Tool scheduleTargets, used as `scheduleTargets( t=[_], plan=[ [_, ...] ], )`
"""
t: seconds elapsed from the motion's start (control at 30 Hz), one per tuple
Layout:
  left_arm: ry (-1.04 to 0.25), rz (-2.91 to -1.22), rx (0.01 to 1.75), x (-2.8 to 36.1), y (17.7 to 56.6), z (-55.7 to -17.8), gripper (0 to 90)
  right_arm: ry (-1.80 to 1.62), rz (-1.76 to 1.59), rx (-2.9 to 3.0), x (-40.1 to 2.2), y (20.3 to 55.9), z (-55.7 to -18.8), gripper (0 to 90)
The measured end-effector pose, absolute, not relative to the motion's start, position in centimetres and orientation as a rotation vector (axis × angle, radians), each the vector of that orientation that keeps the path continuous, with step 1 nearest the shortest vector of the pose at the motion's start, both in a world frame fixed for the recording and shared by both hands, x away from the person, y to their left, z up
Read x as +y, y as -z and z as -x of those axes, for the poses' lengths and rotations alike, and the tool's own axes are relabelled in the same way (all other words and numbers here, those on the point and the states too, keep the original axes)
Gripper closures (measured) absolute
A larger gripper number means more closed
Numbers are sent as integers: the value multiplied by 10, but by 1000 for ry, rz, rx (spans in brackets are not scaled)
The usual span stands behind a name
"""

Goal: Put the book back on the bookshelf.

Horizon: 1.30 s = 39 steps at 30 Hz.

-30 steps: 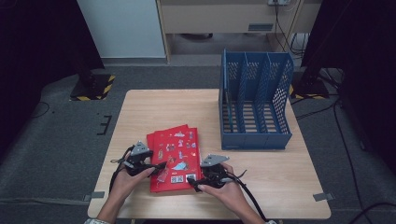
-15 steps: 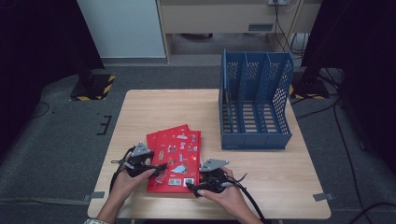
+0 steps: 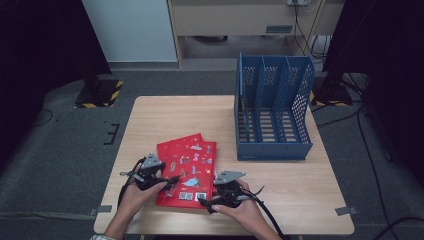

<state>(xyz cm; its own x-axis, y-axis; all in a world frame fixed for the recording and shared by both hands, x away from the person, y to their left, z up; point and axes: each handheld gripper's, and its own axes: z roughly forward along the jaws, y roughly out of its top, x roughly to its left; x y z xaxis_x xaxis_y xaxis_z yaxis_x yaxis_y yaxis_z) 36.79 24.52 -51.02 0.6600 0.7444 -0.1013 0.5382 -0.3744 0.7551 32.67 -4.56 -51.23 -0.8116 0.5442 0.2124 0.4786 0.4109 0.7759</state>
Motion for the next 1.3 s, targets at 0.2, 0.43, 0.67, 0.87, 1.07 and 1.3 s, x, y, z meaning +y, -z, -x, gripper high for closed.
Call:
scheduleTargets(
  t=[0.2,0.43,0.67,0.87,1.07,1.3],
  plan=[
    [-327,-2073,989,245,510,-368,145,-1412,-962,2533,-50,514,-338,110],
    [-320,-2077,968,242,510,-369,146,-1406,-1023,2525,-54,514,-354,124],
    [-320,-2078,965,241,510,-369,147,-1396,-1050,2538,-51,516,-366,116],
    [-323,-2079,962,241,510,-368,147,-1392,-1084,2537,-52,519,-373,120],
    [-324,-2080,962,241,510,-368,146,-1406,-1123,2552,-52,525,-379,108],
    [-323,-2079,962,241,511,-368,145,-1457,-1150,2566,-50,530,-388,99]
  ],
)
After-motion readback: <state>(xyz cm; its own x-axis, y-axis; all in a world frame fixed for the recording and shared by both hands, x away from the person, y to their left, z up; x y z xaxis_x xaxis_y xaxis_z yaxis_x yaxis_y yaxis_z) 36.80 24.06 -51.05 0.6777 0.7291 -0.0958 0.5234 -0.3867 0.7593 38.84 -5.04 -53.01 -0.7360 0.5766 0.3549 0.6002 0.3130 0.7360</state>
